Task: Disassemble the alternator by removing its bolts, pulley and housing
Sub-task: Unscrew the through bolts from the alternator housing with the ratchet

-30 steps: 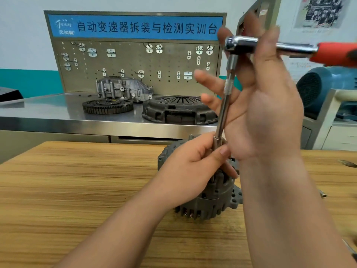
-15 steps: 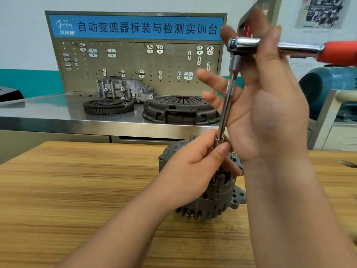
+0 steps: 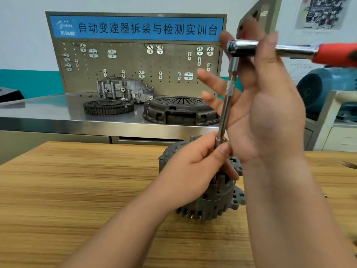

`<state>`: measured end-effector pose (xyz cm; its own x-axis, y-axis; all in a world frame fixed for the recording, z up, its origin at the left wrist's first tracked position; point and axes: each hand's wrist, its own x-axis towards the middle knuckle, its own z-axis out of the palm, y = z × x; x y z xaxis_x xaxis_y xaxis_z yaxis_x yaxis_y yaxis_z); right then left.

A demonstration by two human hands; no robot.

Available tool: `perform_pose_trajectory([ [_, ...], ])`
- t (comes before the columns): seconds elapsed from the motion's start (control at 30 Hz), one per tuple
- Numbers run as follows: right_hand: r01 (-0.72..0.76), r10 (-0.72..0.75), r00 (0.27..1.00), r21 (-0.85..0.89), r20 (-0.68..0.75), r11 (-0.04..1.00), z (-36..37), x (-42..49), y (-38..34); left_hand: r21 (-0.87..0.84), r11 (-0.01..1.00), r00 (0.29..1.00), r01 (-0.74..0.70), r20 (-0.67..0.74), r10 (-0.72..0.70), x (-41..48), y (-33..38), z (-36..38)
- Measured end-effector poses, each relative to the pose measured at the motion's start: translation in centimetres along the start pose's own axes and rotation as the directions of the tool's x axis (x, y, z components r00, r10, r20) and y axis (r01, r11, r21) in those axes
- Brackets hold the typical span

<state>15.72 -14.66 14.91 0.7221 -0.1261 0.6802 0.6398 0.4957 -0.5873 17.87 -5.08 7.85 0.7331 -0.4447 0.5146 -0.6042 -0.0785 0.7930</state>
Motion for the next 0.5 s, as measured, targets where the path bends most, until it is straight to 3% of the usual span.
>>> perform_pose_trajectory([
  [0.13,-0.13,0.133,0.99,0.051,-0.051,0.99,-0.5,0.31,-0.14,-0.008,1.0,0.999,-0.023,0.046,0.023,0.01,0.26,-0.07],
  [0.33,0.101,-0.099,0.994,-0.033,0.042,0.994,0.1,-0.09,-0.3,0.001,1.0,0.999,-0.011,-0.035,0.011,0.09,-0.04,-0.09],
  [0.5,0.09,-0.089,0.996,0.008,-0.024,0.996,0.19,-0.24,-0.09,-0.008,1.0,1.0,-0.02,-0.022,0.02,0.11,-0.12,0.1],
])
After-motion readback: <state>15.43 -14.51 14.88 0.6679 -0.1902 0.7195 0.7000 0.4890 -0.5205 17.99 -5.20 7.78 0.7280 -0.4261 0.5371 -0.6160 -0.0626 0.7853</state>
